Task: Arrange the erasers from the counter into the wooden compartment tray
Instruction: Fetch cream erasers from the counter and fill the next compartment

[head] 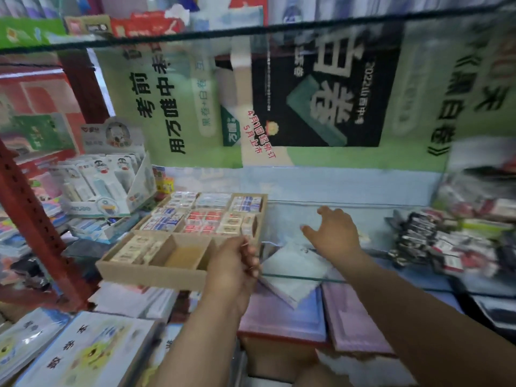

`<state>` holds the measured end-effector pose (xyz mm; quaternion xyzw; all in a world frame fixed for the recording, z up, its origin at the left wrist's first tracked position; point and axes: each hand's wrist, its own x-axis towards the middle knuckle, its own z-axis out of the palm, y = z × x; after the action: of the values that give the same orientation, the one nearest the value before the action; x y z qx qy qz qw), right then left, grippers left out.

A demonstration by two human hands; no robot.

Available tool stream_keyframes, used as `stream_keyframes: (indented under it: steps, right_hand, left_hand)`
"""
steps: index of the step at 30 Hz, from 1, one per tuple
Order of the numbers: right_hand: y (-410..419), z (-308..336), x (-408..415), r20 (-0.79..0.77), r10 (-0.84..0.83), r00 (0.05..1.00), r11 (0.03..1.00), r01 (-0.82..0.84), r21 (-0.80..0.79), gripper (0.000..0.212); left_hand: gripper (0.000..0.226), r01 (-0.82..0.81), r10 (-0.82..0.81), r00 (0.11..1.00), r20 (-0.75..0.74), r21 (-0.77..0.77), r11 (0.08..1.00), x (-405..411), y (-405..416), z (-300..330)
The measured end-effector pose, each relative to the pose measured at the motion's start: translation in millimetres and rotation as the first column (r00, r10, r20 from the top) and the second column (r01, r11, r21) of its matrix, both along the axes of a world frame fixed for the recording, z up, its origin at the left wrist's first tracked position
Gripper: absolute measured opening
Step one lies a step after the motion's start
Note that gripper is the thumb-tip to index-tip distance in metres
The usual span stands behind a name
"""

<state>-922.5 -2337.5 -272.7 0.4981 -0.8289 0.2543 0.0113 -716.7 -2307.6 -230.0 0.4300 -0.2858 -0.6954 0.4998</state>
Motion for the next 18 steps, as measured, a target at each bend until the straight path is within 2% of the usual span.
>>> stream_keyframes:
  steps: [1, 3, 6, 10, 16, 18]
  right_hand:
    - [5.1, -4.8, -16.0, -0.038, -0.094, 0.995, 0.990, 0.097, 0.097, 0.079]
    - [12.1, -10.3, -39.5, -0.041, -0.159, 0.986, 0.946, 0.164, 0.279, 0.097]
    - [6.0, -16.0, -50.5, -0.035, -0.106, 0.994, 0.907, 0.111, 0.406, 0.093]
    - [-5.6, -18.4, -44.3, -0.088, 0.005, 0.996, 0.952, 0.022, 0.304, 0.060]
    - [-2.0, -19.7, -50.5, 0.050, 0.019, 0.999, 0.978, -0.029, 0.209, 0.046]
    - [-2.4, -12.9, -51.5, 0.158, 0.047, 0.986, 0.985, -0.072, 0.157, 0.040]
  left_hand:
    - [0.025, 0.039, -0.039, 0.999, -0.004, 0.015, 0.999, -9.8, 6.0, -2.3]
    - [0.024, 0.113, -0.112, 0.994, -0.016, 0.046, 0.993, -28.0, 15.7, -8.0]
    - [0.018, 0.159, -0.159, 0.987, -0.013, 0.086, 0.983, -45.6, 21.1, -15.5]
    - [0.015, 0.180, -0.183, 0.983, 0.012, 0.127, 0.976, -58.0, 17.5, -19.9]
    - [0.017, 0.229, -0.203, 0.971, -0.128, 0.235, 0.945, -74.2, 3.0, -25.5]
    - [0.020, 0.261, -0.213, 0.957, -0.196, 0.266, 0.928, -82.1, -2.5, -27.0]
